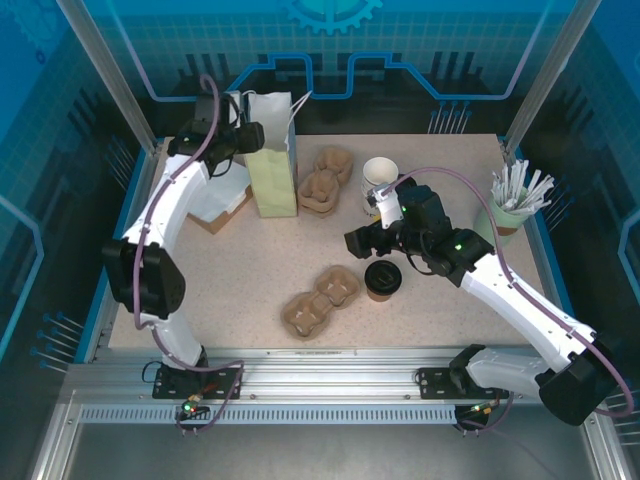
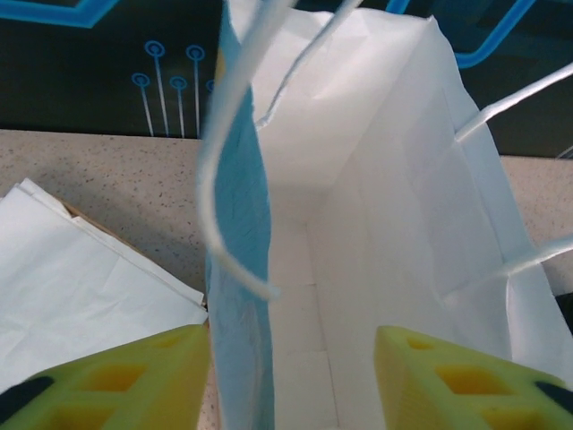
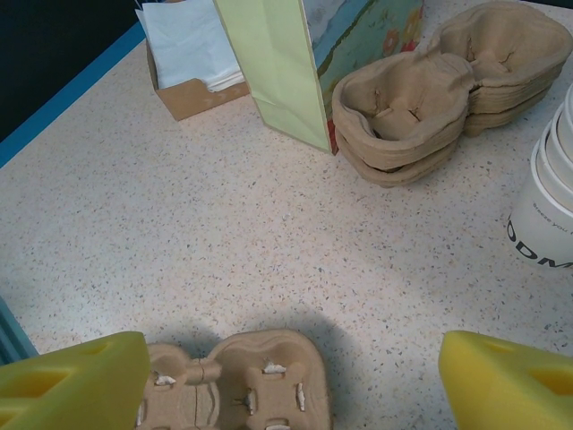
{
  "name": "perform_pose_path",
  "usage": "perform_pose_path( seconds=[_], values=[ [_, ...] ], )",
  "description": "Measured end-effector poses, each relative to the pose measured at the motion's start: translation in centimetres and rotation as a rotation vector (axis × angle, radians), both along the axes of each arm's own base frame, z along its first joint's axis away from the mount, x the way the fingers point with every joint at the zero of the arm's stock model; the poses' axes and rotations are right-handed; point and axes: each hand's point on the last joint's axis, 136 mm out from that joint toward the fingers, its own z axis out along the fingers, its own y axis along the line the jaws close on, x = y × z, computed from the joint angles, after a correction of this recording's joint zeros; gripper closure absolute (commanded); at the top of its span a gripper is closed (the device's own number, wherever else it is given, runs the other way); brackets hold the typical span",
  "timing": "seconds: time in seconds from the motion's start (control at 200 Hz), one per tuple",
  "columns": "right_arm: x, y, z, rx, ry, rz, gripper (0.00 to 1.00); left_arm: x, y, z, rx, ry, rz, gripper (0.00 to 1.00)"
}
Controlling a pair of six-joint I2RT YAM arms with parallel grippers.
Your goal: Pack the takeout coffee
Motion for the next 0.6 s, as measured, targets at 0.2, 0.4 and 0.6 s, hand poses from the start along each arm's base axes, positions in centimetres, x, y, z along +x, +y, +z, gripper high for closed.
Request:
perform_pose_path(
  seconds=[0.2, 0.4, 0.6],
  values=[
    [0.0, 0.0, -0.2, -0.002, 0.003, 0.0, 0.14, 1.6, 0.1, -0.9, 0.032, 0.029, -0.014, 0.64],
    [-0.1, 0.0, -0.3, -0.003, 0.006, 0.0, 0.14, 2.7, 0.7, -1.0, 0.049, 0.032, -0.014, 0.79],
    [-0.2, -0.1, -0.8, -0.011, 0.016, 0.0, 0.14, 3.1, 0.8, -1.2, 0.074, 0.042, -0.026, 0.91]
  ],
)
